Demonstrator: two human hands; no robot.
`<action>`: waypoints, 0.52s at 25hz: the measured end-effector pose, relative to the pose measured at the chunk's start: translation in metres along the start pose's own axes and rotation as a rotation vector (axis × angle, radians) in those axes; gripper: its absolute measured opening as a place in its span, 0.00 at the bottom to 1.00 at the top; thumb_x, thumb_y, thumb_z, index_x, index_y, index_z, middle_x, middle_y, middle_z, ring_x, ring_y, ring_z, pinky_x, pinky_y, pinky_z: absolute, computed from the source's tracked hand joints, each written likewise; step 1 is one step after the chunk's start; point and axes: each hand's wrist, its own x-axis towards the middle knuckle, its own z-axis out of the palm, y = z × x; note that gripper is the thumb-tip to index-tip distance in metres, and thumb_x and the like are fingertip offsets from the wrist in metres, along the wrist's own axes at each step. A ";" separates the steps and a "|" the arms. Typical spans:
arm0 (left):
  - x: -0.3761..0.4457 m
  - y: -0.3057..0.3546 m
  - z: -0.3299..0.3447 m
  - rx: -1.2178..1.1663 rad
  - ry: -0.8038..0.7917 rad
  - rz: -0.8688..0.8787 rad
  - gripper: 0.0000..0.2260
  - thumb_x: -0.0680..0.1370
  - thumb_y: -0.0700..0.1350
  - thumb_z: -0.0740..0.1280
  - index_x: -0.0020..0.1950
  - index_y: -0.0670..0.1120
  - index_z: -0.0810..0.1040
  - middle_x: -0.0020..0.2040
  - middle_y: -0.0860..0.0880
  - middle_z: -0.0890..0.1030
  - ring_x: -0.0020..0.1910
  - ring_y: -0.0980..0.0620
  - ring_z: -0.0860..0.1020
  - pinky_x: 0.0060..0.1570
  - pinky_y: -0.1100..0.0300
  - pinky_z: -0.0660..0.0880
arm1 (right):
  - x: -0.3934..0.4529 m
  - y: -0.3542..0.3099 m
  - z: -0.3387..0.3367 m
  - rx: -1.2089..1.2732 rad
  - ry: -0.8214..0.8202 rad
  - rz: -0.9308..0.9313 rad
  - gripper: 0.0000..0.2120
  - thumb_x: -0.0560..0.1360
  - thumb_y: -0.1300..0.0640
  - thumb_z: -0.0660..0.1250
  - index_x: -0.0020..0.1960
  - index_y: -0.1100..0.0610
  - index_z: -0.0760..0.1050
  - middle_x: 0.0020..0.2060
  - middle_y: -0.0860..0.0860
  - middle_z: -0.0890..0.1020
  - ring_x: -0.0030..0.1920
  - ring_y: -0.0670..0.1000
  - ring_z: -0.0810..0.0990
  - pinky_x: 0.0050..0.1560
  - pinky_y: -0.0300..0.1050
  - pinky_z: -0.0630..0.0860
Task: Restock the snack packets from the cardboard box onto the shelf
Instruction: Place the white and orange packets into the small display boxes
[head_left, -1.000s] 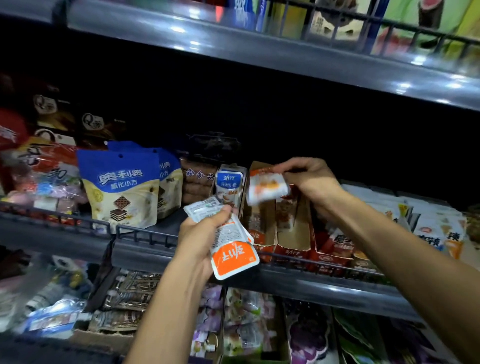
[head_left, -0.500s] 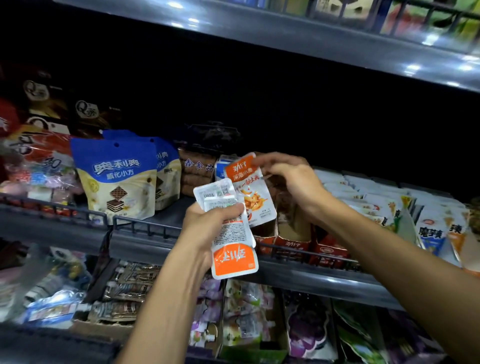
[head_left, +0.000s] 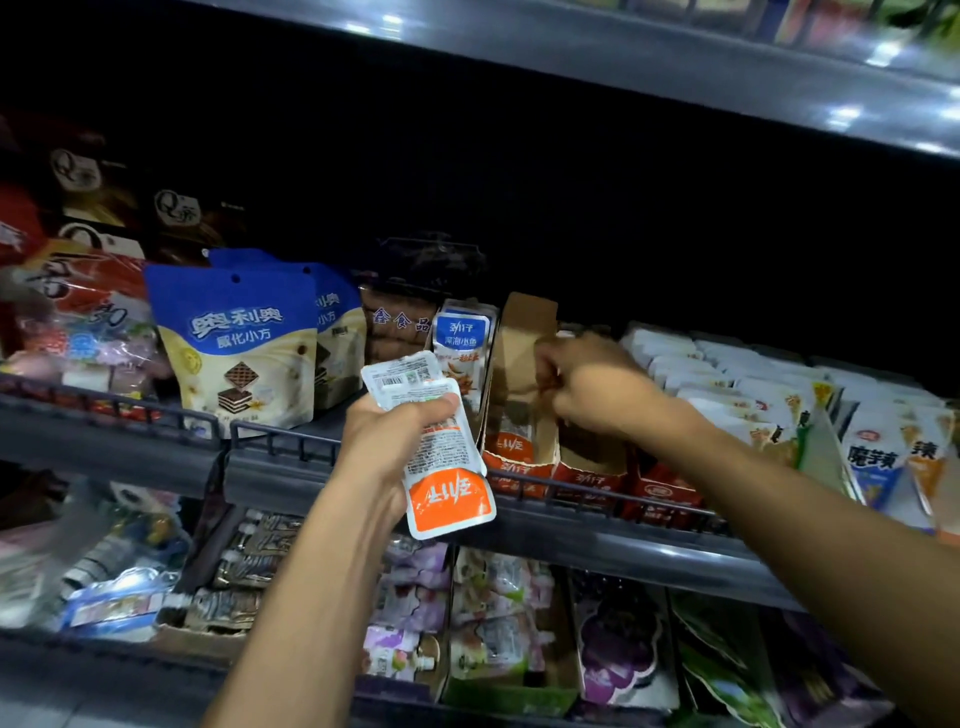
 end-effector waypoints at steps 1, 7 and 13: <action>-0.001 0.000 0.001 -0.005 -0.001 0.004 0.12 0.72 0.34 0.74 0.53 0.43 0.81 0.45 0.42 0.86 0.36 0.44 0.85 0.32 0.54 0.82 | -0.001 -0.005 0.004 -0.128 -0.043 -0.078 0.10 0.72 0.57 0.68 0.51 0.48 0.73 0.47 0.52 0.77 0.50 0.56 0.78 0.44 0.44 0.71; -0.002 -0.002 0.005 -0.015 -0.002 0.005 0.10 0.72 0.32 0.74 0.49 0.42 0.81 0.43 0.41 0.86 0.32 0.46 0.84 0.31 0.54 0.82 | 0.013 -0.022 0.025 -0.423 -0.398 -0.292 0.23 0.75 0.49 0.67 0.68 0.51 0.70 0.59 0.52 0.77 0.57 0.51 0.75 0.67 0.50 0.69; 0.003 -0.003 -0.001 -0.023 0.017 0.001 0.11 0.72 0.33 0.74 0.52 0.42 0.81 0.43 0.42 0.86 0.36 0.44 0.85 0.35 0.51 0.82 | 0.027 -0.027 0.028 -0.235 -0.629 -0.116 0.22 0.76 0.54 0.65 0.69 0.54 0.68 0.58 0.52 0.76 0.55 0.52 0.77 0.55 0.45 0.75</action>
